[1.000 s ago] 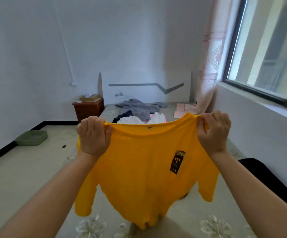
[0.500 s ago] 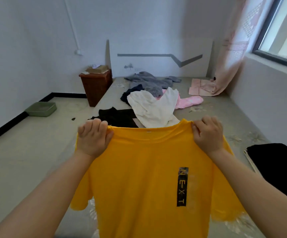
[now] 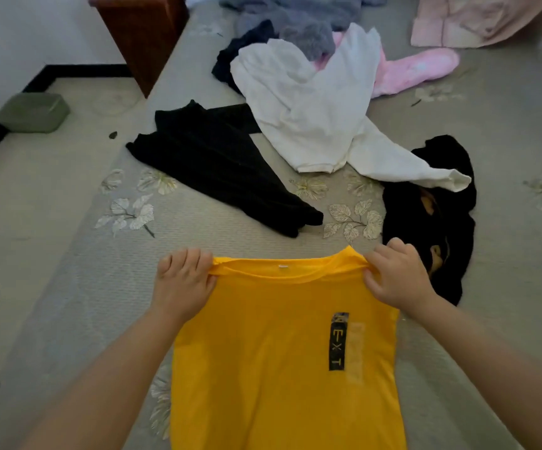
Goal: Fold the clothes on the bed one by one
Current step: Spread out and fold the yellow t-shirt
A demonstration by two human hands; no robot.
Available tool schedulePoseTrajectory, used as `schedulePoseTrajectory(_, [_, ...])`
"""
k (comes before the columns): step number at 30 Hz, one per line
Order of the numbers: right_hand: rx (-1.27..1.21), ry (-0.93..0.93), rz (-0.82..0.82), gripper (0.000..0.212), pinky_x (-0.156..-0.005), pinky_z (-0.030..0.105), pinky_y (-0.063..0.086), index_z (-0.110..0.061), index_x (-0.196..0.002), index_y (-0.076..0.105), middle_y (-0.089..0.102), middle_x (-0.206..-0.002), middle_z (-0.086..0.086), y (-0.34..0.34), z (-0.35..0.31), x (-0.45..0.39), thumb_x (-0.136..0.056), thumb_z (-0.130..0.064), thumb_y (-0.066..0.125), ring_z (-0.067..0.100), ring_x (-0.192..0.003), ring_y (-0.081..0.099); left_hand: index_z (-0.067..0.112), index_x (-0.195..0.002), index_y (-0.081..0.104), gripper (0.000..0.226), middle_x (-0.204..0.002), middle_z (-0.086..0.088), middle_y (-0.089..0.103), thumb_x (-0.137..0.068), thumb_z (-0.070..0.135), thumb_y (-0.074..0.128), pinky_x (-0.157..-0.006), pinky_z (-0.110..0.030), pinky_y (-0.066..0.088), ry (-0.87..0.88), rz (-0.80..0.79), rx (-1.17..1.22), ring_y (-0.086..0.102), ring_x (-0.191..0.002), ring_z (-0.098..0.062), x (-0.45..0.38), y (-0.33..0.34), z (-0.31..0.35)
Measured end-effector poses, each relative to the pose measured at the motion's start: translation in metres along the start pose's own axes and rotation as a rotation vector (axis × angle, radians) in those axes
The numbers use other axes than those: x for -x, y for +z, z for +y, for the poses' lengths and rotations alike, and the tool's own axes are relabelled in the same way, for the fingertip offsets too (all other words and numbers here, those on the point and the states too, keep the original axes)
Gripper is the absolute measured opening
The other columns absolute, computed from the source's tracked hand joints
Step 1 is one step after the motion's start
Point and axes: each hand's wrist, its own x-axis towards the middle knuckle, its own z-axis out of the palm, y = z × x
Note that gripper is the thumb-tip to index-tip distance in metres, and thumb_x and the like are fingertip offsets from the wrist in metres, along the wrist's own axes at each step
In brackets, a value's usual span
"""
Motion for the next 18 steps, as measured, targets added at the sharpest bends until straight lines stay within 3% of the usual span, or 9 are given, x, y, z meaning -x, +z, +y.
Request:
schedulePoseTrajectory(9, [0.098,0.092,0.103,0.023,-0.047,0.03,0.04,-0.001,-0.066,0.066,0.059,-0.057,0.011,0.098,0.033,-0.069,-0.074,-0.008,0.046,0.029,-0.053,0.055,0.006,-0.091,0.045,0.038,-0.074,-0.016,0.062,-0.076,0.041,0.037,-0.063,-0.035,0.022,-0.049,-0.009,0.036,0.034,-0.076,-0.025,-0.078,0.111,-0.014])
schedulePoseTrajectory(10, [0.132,0.123,0.05,0.017,-0.052,0.033,0.041,0.0,-0.071,0.066,0.06,-0.062,0.013,0.112,0.037,-0.08,-0.075,-0.005,0.05,0.03,-0.06,0.056,0.004,-0.093,0.047,0.043,-0.077,-0.018,0.062,-0.077,0.042,0.036,-0.064,-0.036,0.024,-0.056,-0.043,0.048,0.037,-0.078,-0.027,-0.092,0.124,-0.015])
schedulePoseTrajectory(12, [0.157,0.275,-0.189,0.024,-0.078,0.041,0.038,-0.005,-0.106,0.063,0.063,-0.098,0.015,0.142,0.039,-0.094,-0.085,-0.007,0.052,0.033,-0.097,0.054,-0.002,-0.106,0.053,0.057,-0.092,-0.024,0.058,-0.077,0.044,0.036,-0.072,-0.04,0.03,-0.139,-0.188,0.141,0.046,-0.087,-0.031,-0.113,0.151,-0.011])
schedulePoseTrajectory(14, [0.106,0.405,-0.341,0.043,-0.099,0.039,0.021,-0.016,-0.135,0.039,0.045,-0.133,0.007,0.17,0.038,-0.093,-0.093,-0.022,0.045,0.026,-0.129,0.03,0.0,-0.129,0.041,0.063,-0.122,-0.024,0.047,-0.079,0.037,0.036,-0.09,-0.044,0.023,-0.271,-0.295,0.211,0.041,-0.112,-0.034,-0.119,0.174,0.003])
schedulePoseTrajectory(16, [0.045,0.514,-0.355,0.048,-0.103,0.04,0.018,-0.016,-0.138,0.034,0.037,-0.14,0.005,0.18,0.036,-0.078,-0.092,-0.026,0.046,0.024,-0.134,0.023,0.002,-0.138,0.031,0.057,-0.14,-0.022,0.034,-0.087,0.024,0.043,-0.104,-0.045,0.012,-0.309,-0.324,0.293,0.027,-0.13,-0.035,-0.109,0.186,0.024])
schedulePoseTrajectory(18, [-0.07,0.648,-0.248,0.045,-0.099,0.041,0.025,-0.006,-0.132,0.042,0.044,-0.134,0.014,0.173,0.038,-0.052,-0.091,-0.022,0.048,0.03,-0.128,0.032,-0.005,-0.133,0.039,0.052,-0.138,-0.028,0.038,-0.086,0.015,0.049,-0.107,-0.054,0.018,-0.226,-0.296,0.394,0.03,-0.131,-0.043,-0.092,0.188,0.048])
